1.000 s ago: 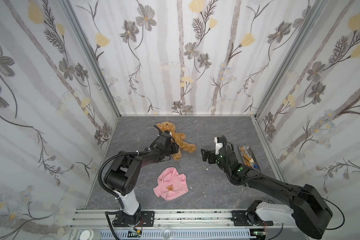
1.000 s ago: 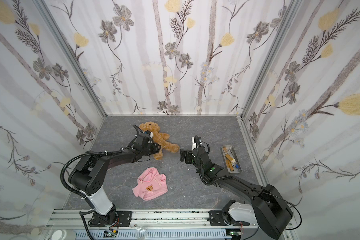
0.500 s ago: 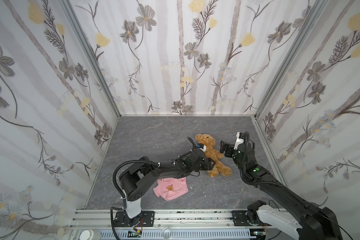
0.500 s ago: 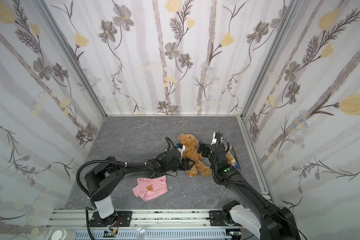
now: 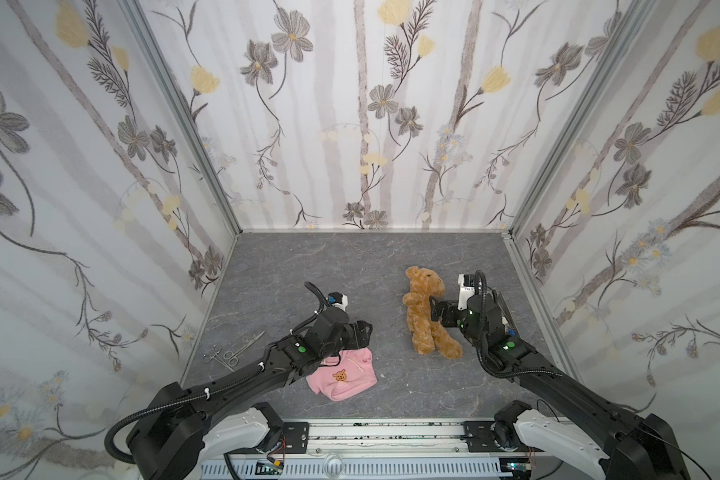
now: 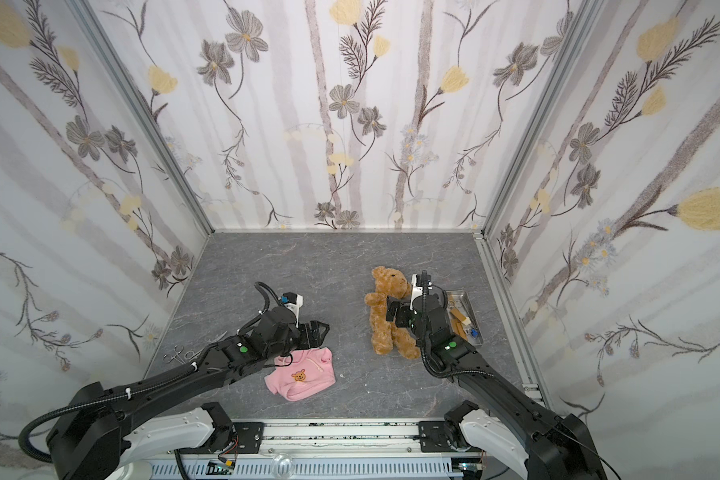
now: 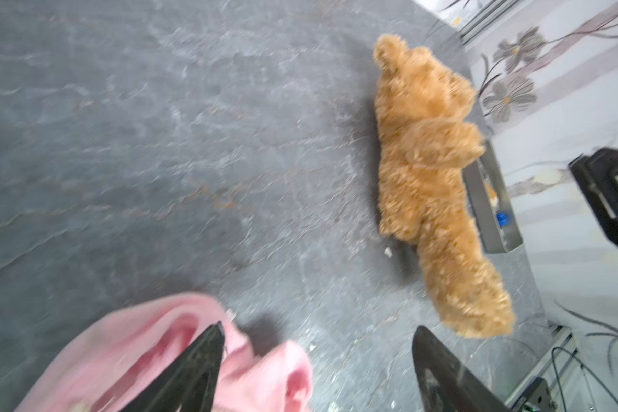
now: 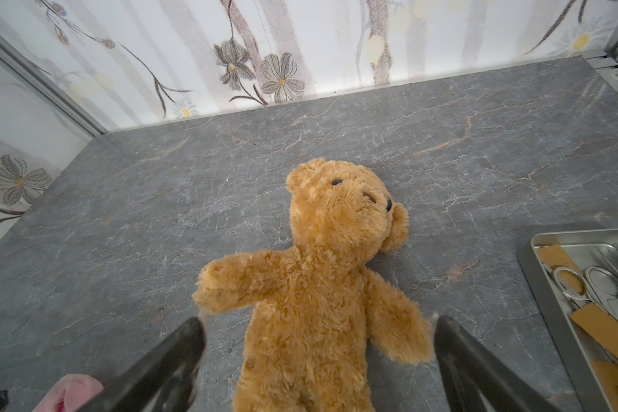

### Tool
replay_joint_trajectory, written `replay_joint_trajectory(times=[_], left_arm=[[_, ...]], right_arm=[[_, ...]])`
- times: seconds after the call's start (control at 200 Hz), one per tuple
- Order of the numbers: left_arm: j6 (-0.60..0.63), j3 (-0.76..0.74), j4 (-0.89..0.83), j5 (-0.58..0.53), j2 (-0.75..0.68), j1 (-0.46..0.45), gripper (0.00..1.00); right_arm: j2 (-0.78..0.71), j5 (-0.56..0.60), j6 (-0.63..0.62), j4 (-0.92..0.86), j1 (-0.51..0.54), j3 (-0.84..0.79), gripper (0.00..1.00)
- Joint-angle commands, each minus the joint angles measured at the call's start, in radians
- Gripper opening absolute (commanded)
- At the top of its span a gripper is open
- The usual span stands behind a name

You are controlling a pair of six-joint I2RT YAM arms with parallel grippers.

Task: Dress the teddy bear

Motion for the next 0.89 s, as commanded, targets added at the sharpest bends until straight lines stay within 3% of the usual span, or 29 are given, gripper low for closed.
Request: replay_joint_trajectory(times=[0.0, 0.28, 0.525, 0.749, 0.889], left_arm=[[0.006, -0.015, -0.154, -0.013, -0.006, 0.011, 0.78], [0.051, 0.046, -0.094, -0.062, 0.212, 0.013, 0.54], [0.096, 0.068, 0.049, -0.193, 0.33, 0.018, 0.23], [0.252, 0.21, 0.115, -0.206, 0.487, 0.088, 0.02], [0.358, 0.386, 0.142, -0.184, 0.643, 0.154, 0.02]], right_arm=[[0.04, -0.02, 0.004, 0.048, 0.009, 0.014, 1.0], [0.082, -0.025, 0.02, 0.055, 0.04, 0.031, 1.0], [0.032, -0.017, 0.041, 0.043, 0.043, 0.001, 1.0], [0.01, 0.0, 0.039, 0.034, 0.043, -0.002, 1.0], [0.017, -0.003, 0.041, 0.039, 0.042, 0.002, 1.0]])
